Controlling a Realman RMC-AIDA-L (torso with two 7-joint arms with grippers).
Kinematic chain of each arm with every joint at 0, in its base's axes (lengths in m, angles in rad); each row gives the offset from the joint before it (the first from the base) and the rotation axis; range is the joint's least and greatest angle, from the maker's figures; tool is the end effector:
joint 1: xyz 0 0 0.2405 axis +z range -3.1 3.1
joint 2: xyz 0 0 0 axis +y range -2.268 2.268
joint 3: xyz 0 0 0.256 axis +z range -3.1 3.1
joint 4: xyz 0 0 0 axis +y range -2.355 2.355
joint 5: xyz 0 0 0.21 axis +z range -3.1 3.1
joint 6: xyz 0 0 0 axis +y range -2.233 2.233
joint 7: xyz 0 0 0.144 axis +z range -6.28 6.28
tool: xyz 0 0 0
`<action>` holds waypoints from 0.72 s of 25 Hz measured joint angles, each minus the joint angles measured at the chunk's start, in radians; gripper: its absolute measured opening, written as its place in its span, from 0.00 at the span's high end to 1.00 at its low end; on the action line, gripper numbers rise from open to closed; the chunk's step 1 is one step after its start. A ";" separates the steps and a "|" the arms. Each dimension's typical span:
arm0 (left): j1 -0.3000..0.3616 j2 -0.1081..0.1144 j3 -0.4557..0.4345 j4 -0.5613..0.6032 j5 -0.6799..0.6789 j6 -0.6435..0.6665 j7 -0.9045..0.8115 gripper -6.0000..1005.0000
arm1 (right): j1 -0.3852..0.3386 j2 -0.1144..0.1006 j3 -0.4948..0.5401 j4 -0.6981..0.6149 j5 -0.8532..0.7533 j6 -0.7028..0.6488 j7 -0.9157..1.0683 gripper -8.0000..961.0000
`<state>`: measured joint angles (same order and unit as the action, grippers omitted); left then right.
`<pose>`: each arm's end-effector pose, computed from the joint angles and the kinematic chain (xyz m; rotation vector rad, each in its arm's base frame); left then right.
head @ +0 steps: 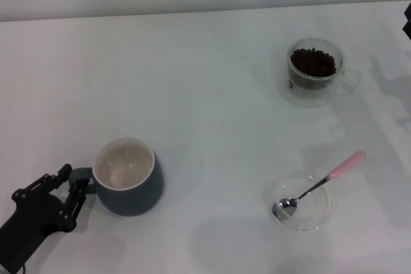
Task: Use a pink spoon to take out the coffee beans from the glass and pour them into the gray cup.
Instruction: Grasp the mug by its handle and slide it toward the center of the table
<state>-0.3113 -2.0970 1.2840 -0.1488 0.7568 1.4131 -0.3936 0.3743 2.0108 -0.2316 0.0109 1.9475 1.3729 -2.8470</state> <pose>-0.3487 0.2095 -0.0757 -2.1042 -0.7031 -0.7356 0.3730 0.2960 0.0459 -1.4947 0.4901 0.7093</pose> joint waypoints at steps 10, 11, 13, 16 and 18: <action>-0.003 0.001 0.000 0.000 0.005 -0.001 0.002 0.80 | 0.000 0.000 0.000 0.001 0.001 -0.002 0.000 0.14; -0.003 0.001 0.000 0.000 0.005 -0.001 0.002 0.82 | 0.000 0.000 0.000 0.001 0.001 -0.002 0.000 0.14; -0.003 0.001 0.001 0.000 0.006 -0.002 0.002 0.82 | 0.001 0.000 0.000 0.001 0.001 -0.003 0.000 0.14; -0.003 0.002 0.003 0.001 0.006 -0.002 0.003 0.82 | 0.001 0.000 0.000 0.001 0.001 -0.004 0.000 0.14; -0.003 0.002 0.006 0.009 0.009 -0.002 0.003 0.82 | 0.001 0.000 0.000 0.001 0.001 -0.005 0.000 0.14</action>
<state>-0.3146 -2.0954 1.2895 -0.1401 0.7658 1.4112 -0.3905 0.3756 2.0108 -0.2316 0.0123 1.9481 1.3676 -2.8470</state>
